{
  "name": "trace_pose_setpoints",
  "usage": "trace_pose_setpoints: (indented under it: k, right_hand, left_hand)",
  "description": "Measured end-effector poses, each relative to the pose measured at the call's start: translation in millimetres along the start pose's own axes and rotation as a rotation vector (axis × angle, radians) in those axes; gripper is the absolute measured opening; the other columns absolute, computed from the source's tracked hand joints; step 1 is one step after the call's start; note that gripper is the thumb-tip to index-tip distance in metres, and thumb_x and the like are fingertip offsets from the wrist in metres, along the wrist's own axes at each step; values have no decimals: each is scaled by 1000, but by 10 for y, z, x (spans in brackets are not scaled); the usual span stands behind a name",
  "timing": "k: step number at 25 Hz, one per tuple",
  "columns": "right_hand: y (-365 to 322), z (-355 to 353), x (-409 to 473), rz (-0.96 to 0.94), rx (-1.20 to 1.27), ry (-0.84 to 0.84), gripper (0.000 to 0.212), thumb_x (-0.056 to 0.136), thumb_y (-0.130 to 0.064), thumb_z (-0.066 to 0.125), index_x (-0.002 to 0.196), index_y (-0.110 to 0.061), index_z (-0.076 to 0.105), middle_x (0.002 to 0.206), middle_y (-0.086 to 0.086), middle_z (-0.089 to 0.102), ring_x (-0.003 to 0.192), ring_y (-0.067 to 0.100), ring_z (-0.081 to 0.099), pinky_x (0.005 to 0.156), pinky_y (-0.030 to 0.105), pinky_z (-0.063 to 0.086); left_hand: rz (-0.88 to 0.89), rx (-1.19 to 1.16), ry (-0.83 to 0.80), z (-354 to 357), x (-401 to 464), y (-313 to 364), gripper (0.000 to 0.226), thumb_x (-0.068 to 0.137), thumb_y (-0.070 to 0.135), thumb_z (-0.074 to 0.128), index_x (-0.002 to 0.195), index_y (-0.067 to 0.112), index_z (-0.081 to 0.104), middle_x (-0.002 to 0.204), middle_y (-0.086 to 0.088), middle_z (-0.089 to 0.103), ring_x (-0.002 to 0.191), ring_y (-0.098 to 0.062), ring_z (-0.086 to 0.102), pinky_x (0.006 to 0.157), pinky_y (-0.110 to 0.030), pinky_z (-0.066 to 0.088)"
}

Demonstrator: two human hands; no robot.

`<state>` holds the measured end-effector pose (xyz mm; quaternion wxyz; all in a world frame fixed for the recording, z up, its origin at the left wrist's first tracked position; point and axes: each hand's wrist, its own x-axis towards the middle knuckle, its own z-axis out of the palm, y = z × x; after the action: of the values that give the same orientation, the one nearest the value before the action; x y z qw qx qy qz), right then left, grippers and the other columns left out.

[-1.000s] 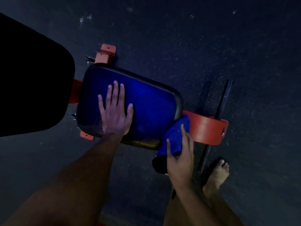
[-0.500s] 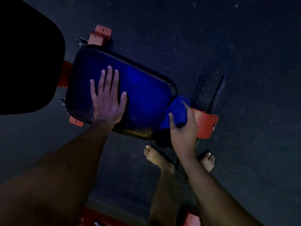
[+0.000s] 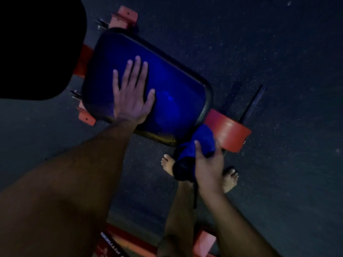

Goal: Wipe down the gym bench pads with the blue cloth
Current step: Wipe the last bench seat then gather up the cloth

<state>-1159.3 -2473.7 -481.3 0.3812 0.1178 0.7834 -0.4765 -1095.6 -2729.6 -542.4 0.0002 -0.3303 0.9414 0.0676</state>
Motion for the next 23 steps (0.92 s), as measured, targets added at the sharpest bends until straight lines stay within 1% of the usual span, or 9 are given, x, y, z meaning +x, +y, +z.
trace_pose_setpoints:
  k: [1, 4, 5, 8, 11, 14, 17, 20, 23]
  right_hand:
    - [0, 132, -61, 47, -29, 13, 49, 93, -33, 66, 139, -31, 48, 104, -26, 57, 93, -15, 58, 81, 5, 44]
    - [94, 328, -277, 237, 4, -37, 56, 91, -46, 66, 142, -34, 46, 121, -14, 63, 110, 12, 62, 99, 35, 51]
    - [125, 280, -288, 284, 43, -90, 51, 92, -42, 66, 139, -31, 50, 120, -11, 66, 109, 14, 64, 99, 37, 52]
    - [1, -138, -151, 303, 31, -313, 27, 92, -14, 67, 117, -23, 63, 100, -13, 70, 88, -7, 67, 79, 11, 53]
    - [-225, -557, 80, 197, -40, -276, 33, 89, -4, 68, 99, -34, 60, 92, -19, 67, 73, -14, 65, 76, 12, 55]
    - [-599, -737, 437, 60, -55, -150, 22, 87, -21, 71, 103, -36, 67, 101, -8, 75, 94, 6, 71, 87, 34, 55]
    - [-1138, -601, 743, -217, -183, -143, 33, 91, -29, 69, 123, -30, 61, 113, -7, 70, 110, 15, 66, 91, 34, 51]
    - [-1680, -201, 923, -486, -366, -250, 46, 98, -25, 61, 140, -18, 44, 114, -19, 60, 105, -8, 58, 87, 12, 44]
    - [-2174, 476, 1131, -723, -710, -455, 57, 99, -36, 58, 149, -21, 33, 135, -10, 55, 123, 5, 53, 103, 25, 43]
  left_hand:
    - [0, 0, -2, 5, -5, -5, 72, 103, 54, 23, 164, 18, 16, 172, -6, 12, 158, -22, 8, 125, -61, 6]
    - [-1, -7, -11, 0, 4, -10, 71, 103, 54, 24, 164, 18, 15, 172, -5, 11, 159, -21, 7, 125, -60, 6]
    - [-1, -8, -9, -6, 3, -3, 71, 103, 54, 23, 164, 18, 15, 172, -5, 11, 158, -22, 7, 125, -60, 6]
    - [-2, -6, -20, -3, -9, -13, 70, 104, 53, 22, 164, 18, 14, 172, -5, 10, 158, -22, 7, 125, -60, 6]
    - [8, -1, -29, -6, -1, -19, 69, 104, 52, 22, 164, 18, 12, 172, -5, 9, 159, -22, 6, 125, -61, 7]
    - [6, -18, -31, -7, 16, -30, 69, 104, 50, 25, 164, 19, 12, 172, -5, 10, 159, -22, 6, 125, -61, 7]
    - [-11, -54, 23, 7, -22, -52, 68, 102, 47, 32, 163, 17, 22, 171, -5, 16, 158, -22, 13, 125, -61, 10]
    - [-2, -71, 18, -42, 16, 3, 68, 100, 45, 38, 162, 18, 27, 170, -2, 18, 157, -21, 16, 126, -58, 10]
    - [-46, -68, 22, -74, -11, -38, 66, 101, 45, 37, 161, 18, 29, 170, -2, 18, 158, -19, 15, 126, -55, 12]
